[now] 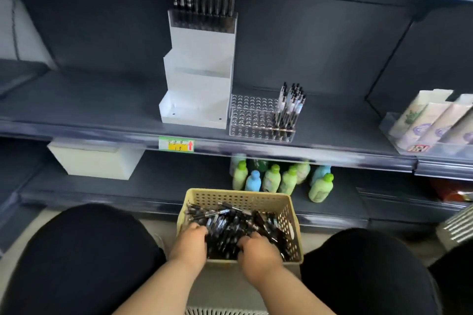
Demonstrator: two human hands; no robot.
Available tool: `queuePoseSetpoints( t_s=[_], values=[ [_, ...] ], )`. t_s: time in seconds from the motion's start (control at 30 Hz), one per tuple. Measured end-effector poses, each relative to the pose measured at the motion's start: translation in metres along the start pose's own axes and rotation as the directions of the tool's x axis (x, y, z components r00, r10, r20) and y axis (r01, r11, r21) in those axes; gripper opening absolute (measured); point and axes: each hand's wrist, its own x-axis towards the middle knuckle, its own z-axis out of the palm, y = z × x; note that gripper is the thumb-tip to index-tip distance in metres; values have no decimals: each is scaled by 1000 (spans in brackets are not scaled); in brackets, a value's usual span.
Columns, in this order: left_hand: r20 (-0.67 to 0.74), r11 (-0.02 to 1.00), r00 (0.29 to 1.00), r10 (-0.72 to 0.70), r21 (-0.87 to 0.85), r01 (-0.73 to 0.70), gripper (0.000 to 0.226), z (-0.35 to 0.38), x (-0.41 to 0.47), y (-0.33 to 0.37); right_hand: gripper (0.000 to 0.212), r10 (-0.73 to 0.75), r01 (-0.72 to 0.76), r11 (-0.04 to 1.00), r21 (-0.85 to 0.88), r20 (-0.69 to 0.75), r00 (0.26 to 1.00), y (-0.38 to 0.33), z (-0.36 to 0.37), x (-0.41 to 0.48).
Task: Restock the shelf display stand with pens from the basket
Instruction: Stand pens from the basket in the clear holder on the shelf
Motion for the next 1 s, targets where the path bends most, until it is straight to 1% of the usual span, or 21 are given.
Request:
queuePoseSetpoints(
  t_s=[0.07,0.13,0.2,0.27,0.37,0.43,0.57,0.63,0.7,0.77,0.83,0.93,1.0],
  values=[
    [9,1000,1000,-19,12,18,32,-3,1,-1,31,34,-35,996,85,18,999,2,-4,2],
    [34,997,998,-60,44,59,33,-3,1,2,30,63,-65,990,123,21,998,2,-7,3],
    [51,994,995,-86,79,81,36,-2,4,7,31,72,-71,986,149,-6,997,1,-9,4],
    [47,989,996,-74,133,67,40,-4,7,16,31,60,-51,984,169,-47,997,-2,-8,8],
    [23,983,998,-57,175,52,46,-8,13,26,31,59,-45,981,186,-73,996,-7,-4,15],
    [30,978,997,-78,197,71,47,-8,18,30,32,52,-36,979,199,-74,996,-12,-2,21],
    [40,988,995,-89,133,83,43,-9,36,40,31,24,-8,985,173,-91,996,-24,-1,35],
    [85,985,991,-99,148,86,43,-7,46,41,31,25,-12,989,145,-90,996,-30,0,44],
    [131,972,982,-135,209,106,44,-2,55,37,33,52,-45,993,105,-62,997,-34,-2,50],
    [144,957,972,-187,252,146,41,5,66,35,35,119,-118,988,101,-6,993,-35,-1,60],
    [124,946,969,-214,275,174,40,8,74,36,36,184,-187,976,109,33,982,-36,-1,69],
    [86,933,973,-213,314,177,41,12,85,33,37,227,-234,964,129,61,972,-39,1,81],
    [86,926,974,-209,338,169,40,13,89,32,37,255,-264,953,150,72,964,-40,2,88]
  ],
)
